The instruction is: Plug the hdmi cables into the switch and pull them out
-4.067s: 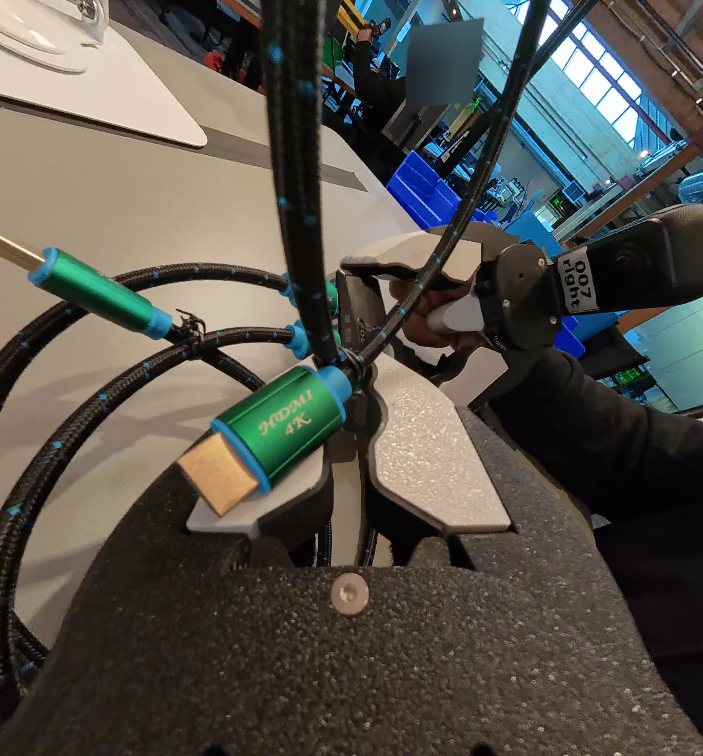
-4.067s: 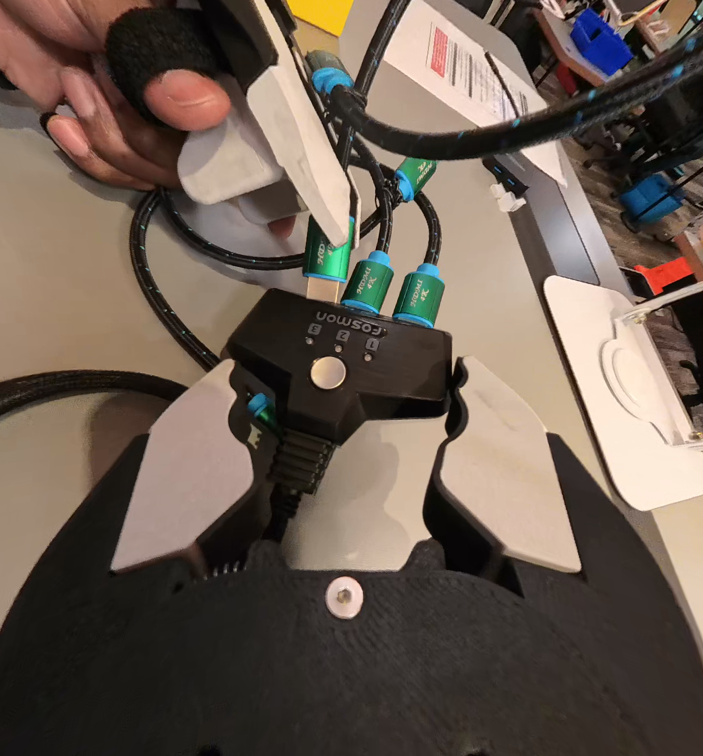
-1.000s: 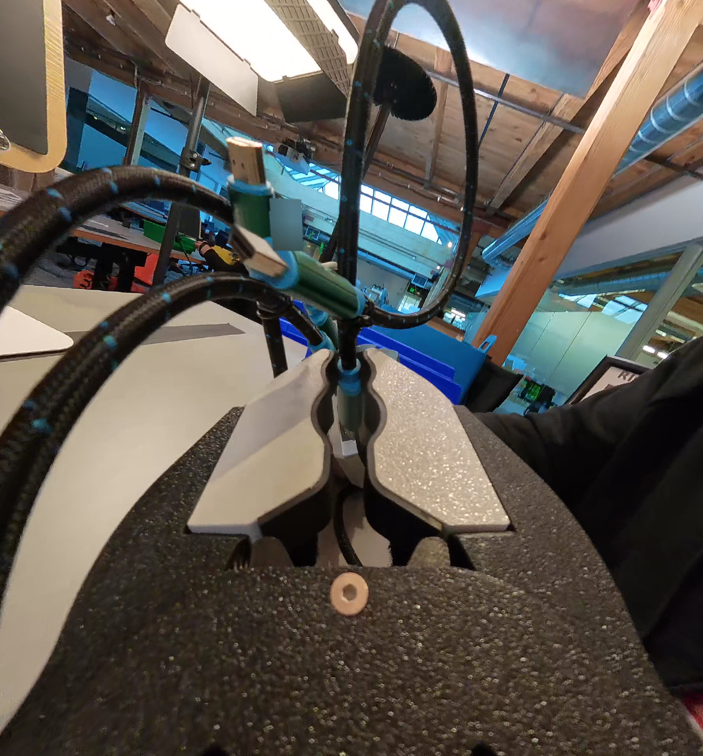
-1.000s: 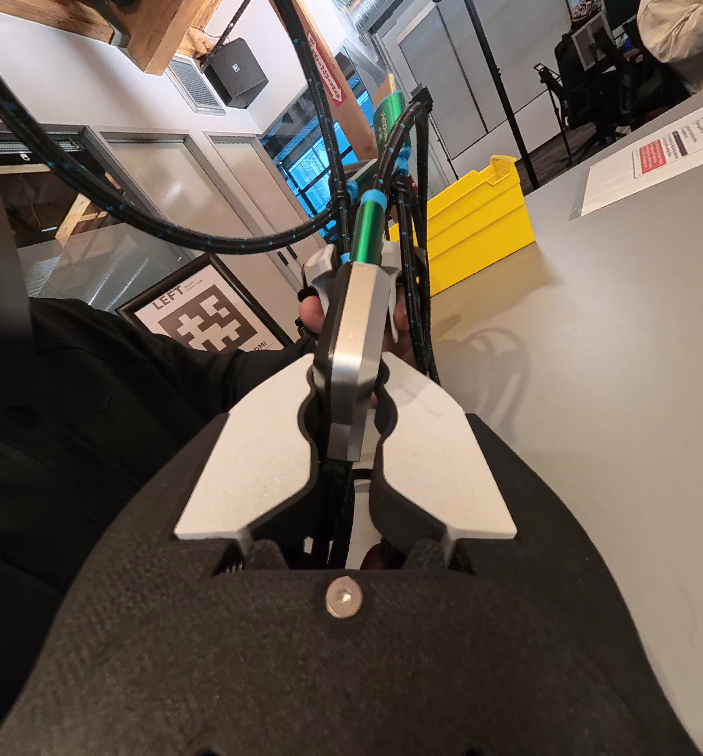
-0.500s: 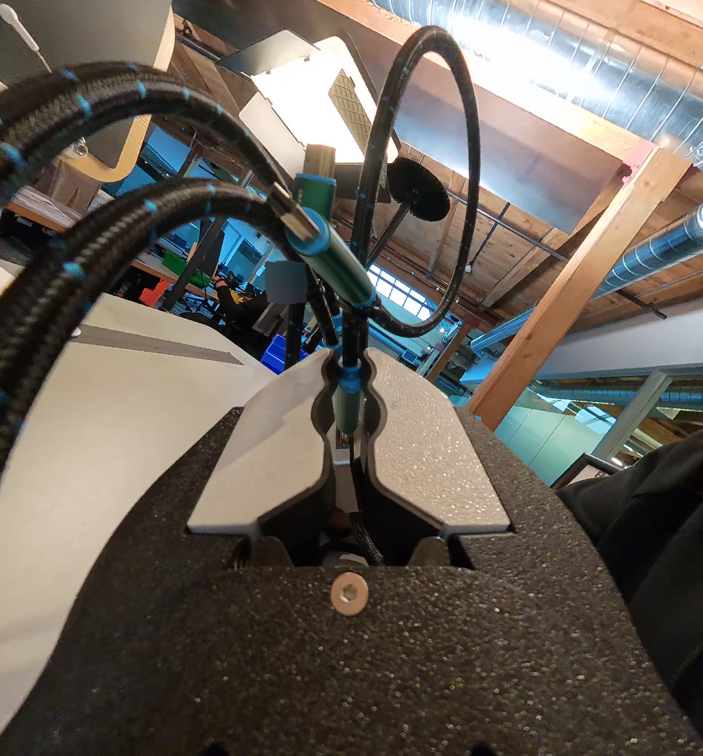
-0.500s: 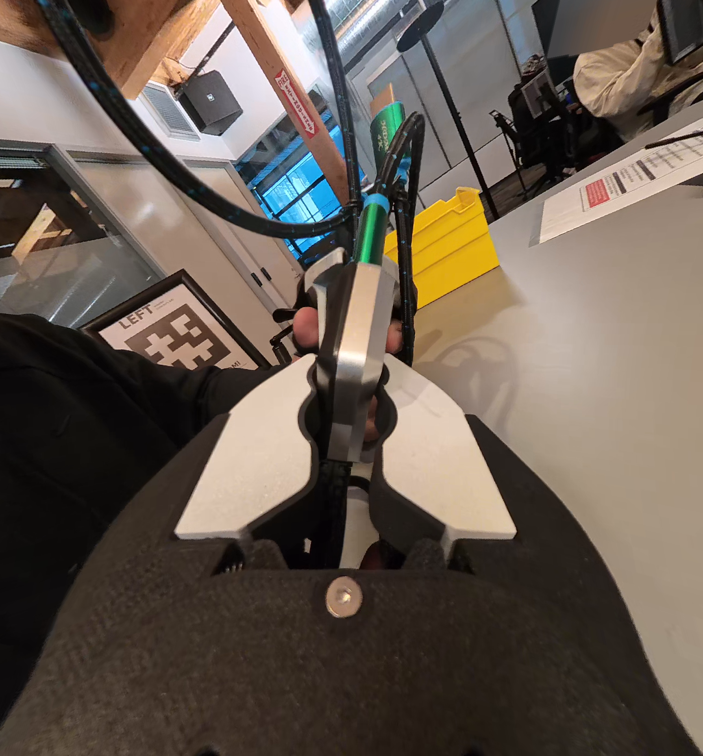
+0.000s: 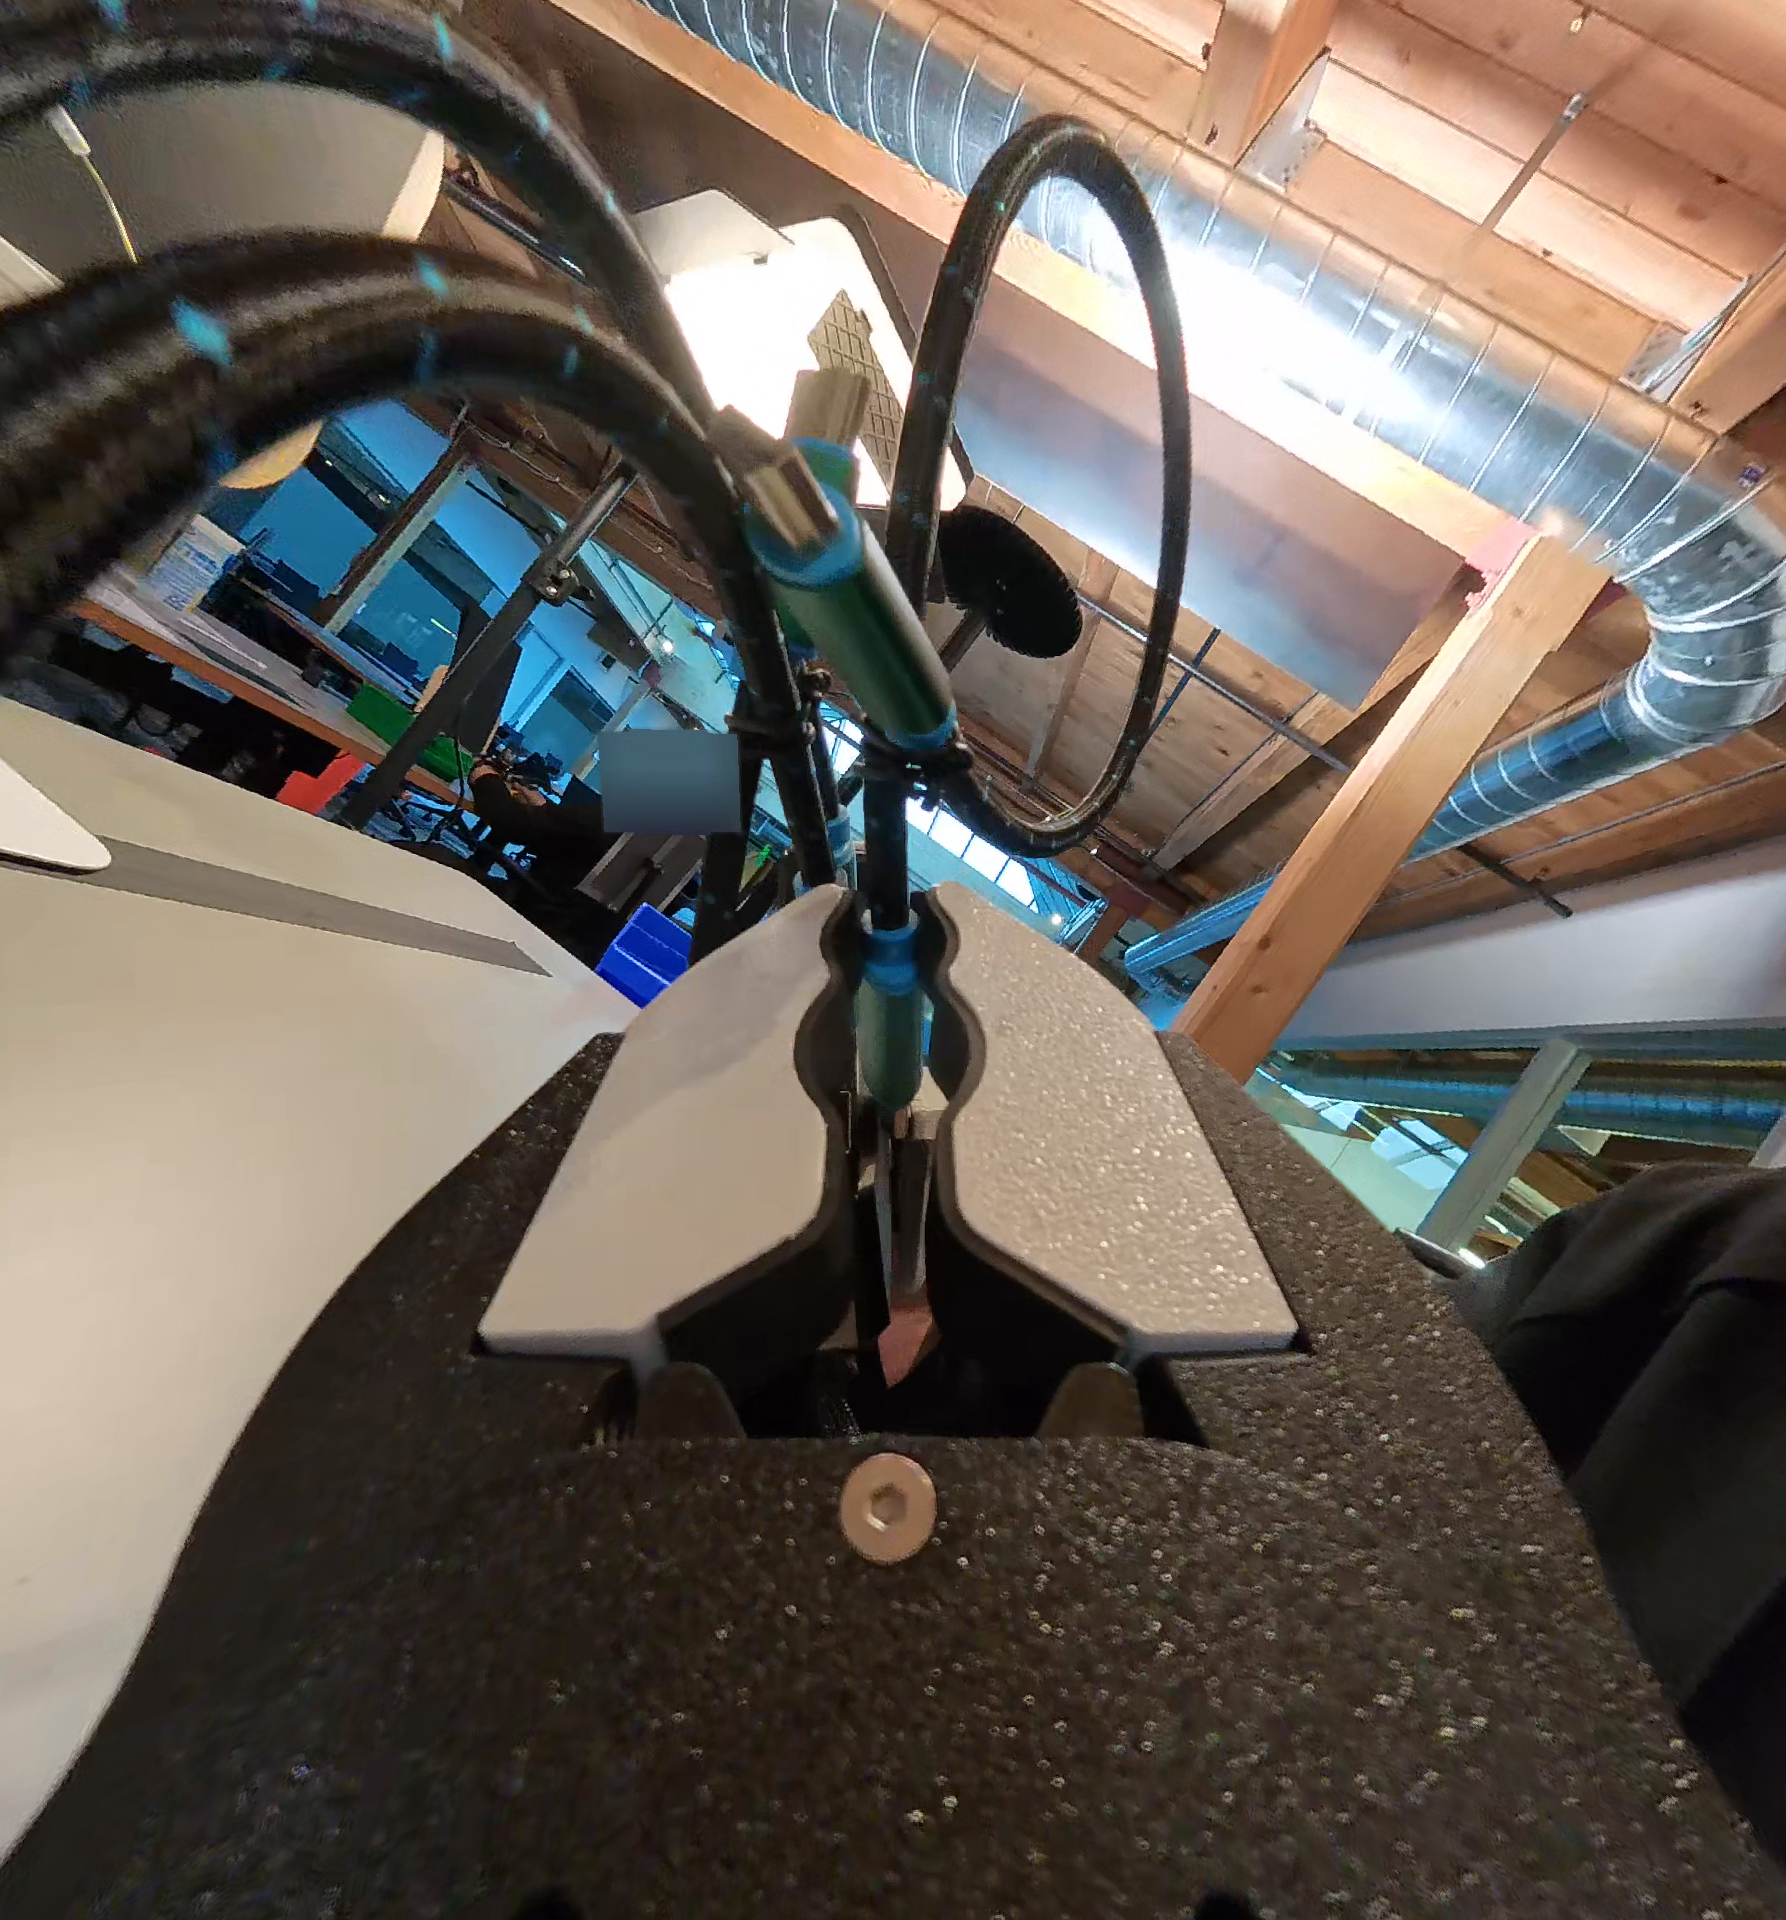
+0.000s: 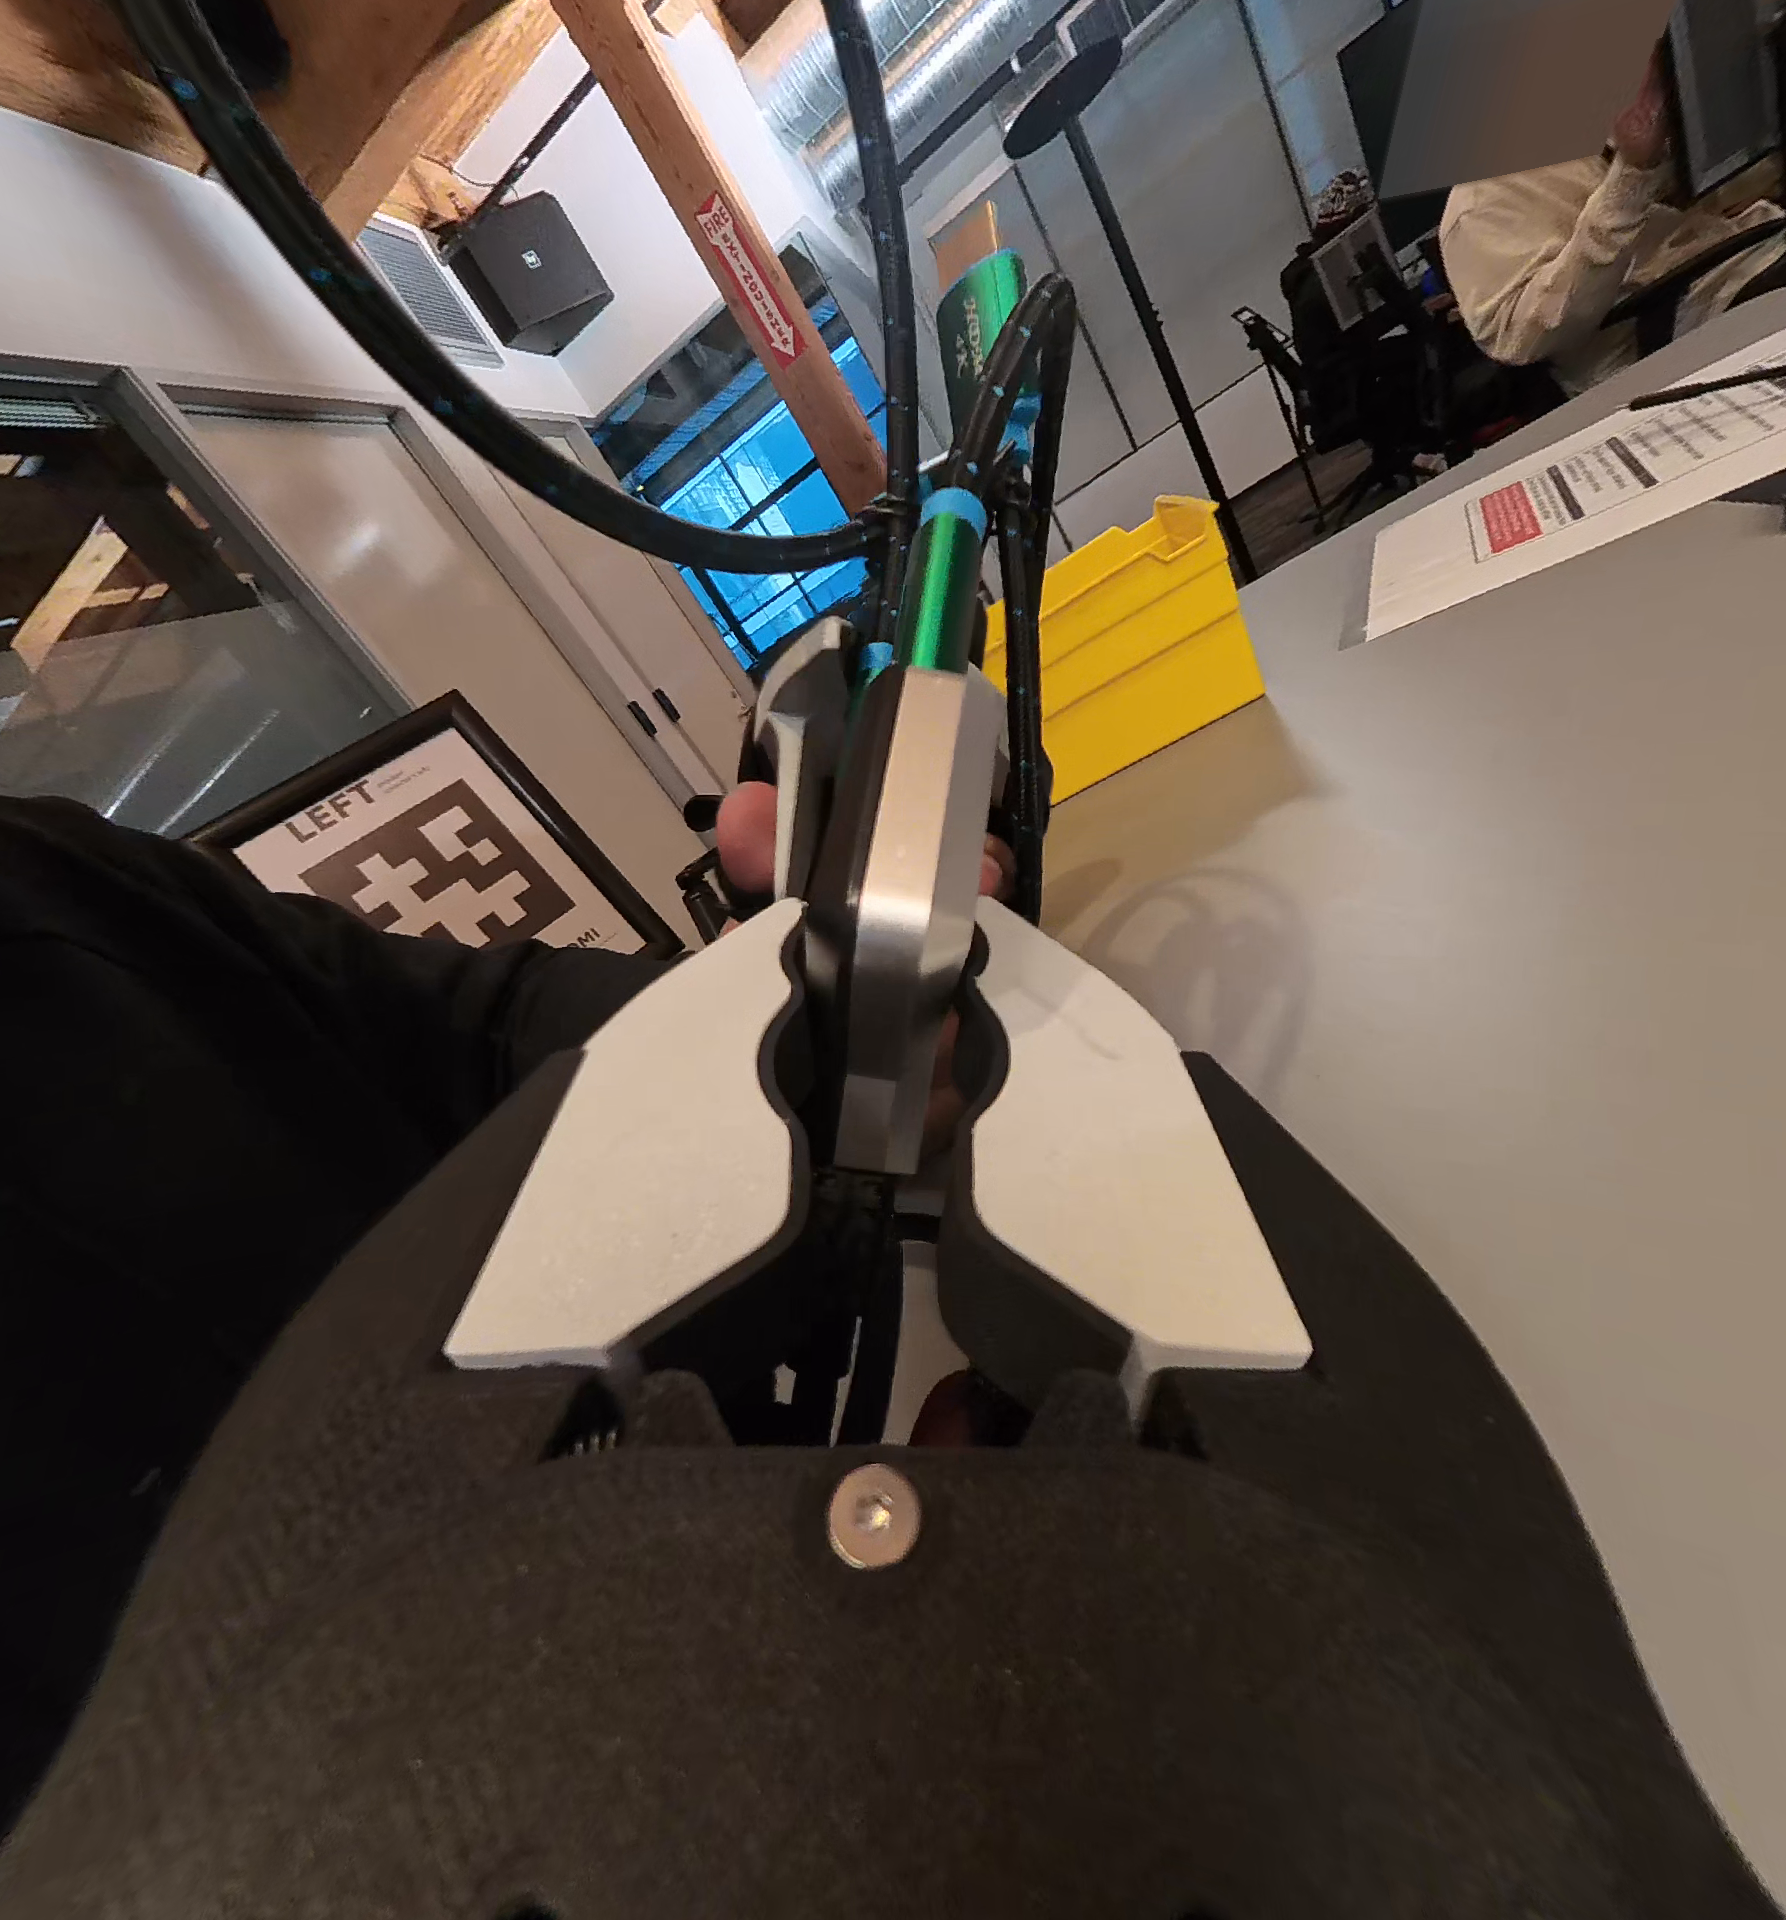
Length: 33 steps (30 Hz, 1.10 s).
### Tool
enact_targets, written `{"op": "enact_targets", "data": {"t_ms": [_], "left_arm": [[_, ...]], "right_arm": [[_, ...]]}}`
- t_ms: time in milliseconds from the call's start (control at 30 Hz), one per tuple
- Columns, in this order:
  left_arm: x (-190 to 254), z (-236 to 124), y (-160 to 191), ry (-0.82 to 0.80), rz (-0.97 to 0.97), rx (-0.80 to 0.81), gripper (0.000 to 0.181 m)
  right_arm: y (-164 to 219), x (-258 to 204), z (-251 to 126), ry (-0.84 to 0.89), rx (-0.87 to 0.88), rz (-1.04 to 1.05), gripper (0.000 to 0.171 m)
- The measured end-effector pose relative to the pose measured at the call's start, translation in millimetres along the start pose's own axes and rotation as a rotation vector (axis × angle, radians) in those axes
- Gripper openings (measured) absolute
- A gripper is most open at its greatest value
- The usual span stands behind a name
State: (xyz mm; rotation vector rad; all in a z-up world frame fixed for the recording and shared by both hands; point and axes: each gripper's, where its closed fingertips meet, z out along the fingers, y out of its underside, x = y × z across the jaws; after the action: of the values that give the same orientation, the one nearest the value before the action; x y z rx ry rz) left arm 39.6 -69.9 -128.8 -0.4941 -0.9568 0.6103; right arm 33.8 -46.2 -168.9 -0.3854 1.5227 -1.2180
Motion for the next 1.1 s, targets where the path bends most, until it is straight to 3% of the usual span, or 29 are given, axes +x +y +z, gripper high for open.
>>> {"op": "enact_targets", "data": {"t_ms": [367,667,1100], "left_arm": [[-1.5,-4.5,-8.0,-0.063,0.140,0.024,0.010],[-1.0,-4.4,-4.6,-0.023,0.092,0.024,0.010],[1.7,-5.8,1.7,0.012,0.073,-0.169,0.010]], "right_arm": [[-0.7,-3.3,3.7,-0.018,-0.004,-0.022,0.023],[-1.2,-2.6,2.2,-0.006,0.007,-0.047,0.023],[-4.8,-6.6,-3.8,-0.025,-0.013,-0.068,0.023]]}}
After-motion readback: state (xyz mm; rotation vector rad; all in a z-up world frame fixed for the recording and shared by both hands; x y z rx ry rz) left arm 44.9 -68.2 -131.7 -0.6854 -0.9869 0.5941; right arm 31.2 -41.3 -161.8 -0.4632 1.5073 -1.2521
